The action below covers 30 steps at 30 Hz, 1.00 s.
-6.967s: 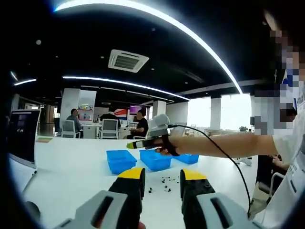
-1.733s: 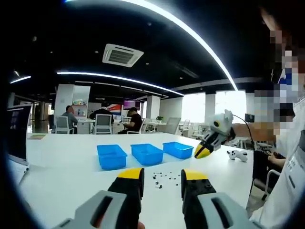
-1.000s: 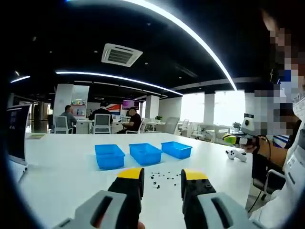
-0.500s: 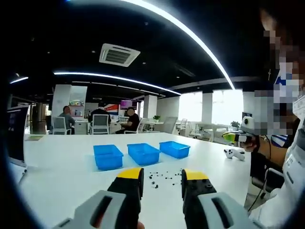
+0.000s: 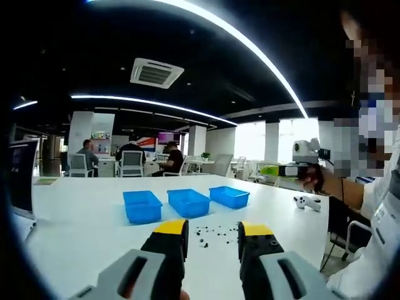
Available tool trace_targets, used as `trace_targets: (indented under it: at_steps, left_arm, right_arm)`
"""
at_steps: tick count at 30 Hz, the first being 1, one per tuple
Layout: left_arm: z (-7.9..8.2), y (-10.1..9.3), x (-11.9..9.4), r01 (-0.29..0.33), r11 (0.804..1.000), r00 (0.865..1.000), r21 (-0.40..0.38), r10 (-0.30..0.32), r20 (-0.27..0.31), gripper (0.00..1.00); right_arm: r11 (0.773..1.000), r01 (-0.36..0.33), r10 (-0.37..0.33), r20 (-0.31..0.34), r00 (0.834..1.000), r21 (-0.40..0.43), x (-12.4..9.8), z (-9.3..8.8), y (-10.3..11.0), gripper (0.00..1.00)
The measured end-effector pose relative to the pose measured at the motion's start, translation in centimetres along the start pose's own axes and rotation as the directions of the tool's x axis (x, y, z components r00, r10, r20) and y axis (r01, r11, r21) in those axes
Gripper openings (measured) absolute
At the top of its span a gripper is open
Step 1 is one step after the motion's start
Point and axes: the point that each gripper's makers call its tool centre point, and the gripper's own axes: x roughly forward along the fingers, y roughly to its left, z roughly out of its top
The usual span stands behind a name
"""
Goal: Pick up the resistors one by one and place each resistor into its matching bin, sorting the parts by color and model until every resistor is separated into the correct bin for its type
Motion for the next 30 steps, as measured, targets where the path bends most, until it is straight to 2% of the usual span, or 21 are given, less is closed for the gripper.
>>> trace_targets:
  at_steps: [5, 7, 16, 17, 22, 24, 27, 30]
  left_arm:
    - [0.1, 0.0, -0.1, -0.002, 1.0, 1.0, 0.001, 0.002, 0.005, 0.34]
    - [0.2, 0.1, -0.2, -0.002, 1.0, 1.0, 0.001, 0.002, 0.007, 0.34]
    - [0.6, 0.7, -0.7, -0.014, 1.0, 1.0, -0.002, 0.014, 0.019, 0.34]
    - [0.7, 0.7, -0.7, -0.015, 1.0, 1.0, -0.002, 0.015, 0.021, 0.34]
    - [0.8, 0.7, -0.9, -0.016, 1.0, 1.0, -0.002, 0.016, 0.025, 0.34]
    - [0.9, 0.8, -0.9, -0.018, 1.0, 0.999, -0.003, 0.018, 0.028, 0.34]
    - [0.9, 0.9, -1.1, -0.021, 1.0, 0.999, -0.003, 0.021, 0.03, 0.34]
    - [0.9, 1.0, -1.1, -0.024, 1.0, 0.999, -0.006, 0.024, 0.033, 0.34]
  right_arm:
    - [1.0, -0.03, 0.03, -0.019, 0.999, -0.008, 5.6, 1.0, -0.5, 0.06]
    - [0.998, -0.057, 0.058, -0.038, 0.998, 0.027, 8.3, 1.0, -0.8, 0.06]
    - [0.998, -0.046, 0.049, -0.106, 0.993, 0.032, 18.6, 0.8, -2.8, 0.06]
    - [0.999, -0.028, 0.031, -0.11, 0.993, 0.033, 19.9, 0.7, -3.3, 0.06]
    - [0.999, -0.01, 0.016, -0.129, 0.992, 0.047, 24.0, 0.3, -4.1, 0.06]
    - [0.998, -0.024, 0.032, -0.136, 0.99, 0.061, 25.1, -0.2, -3.6, 0.06]
    - [0.997, -0.032, 0.039, -0.121, 0.992, 0.065, 26.6, 0.0, -3.5, 0.07]
    - [0.998, -0.013, 0.021, -0.124, 0.992, 0.066, 28.0, 0.0, -3.9, 0.07]
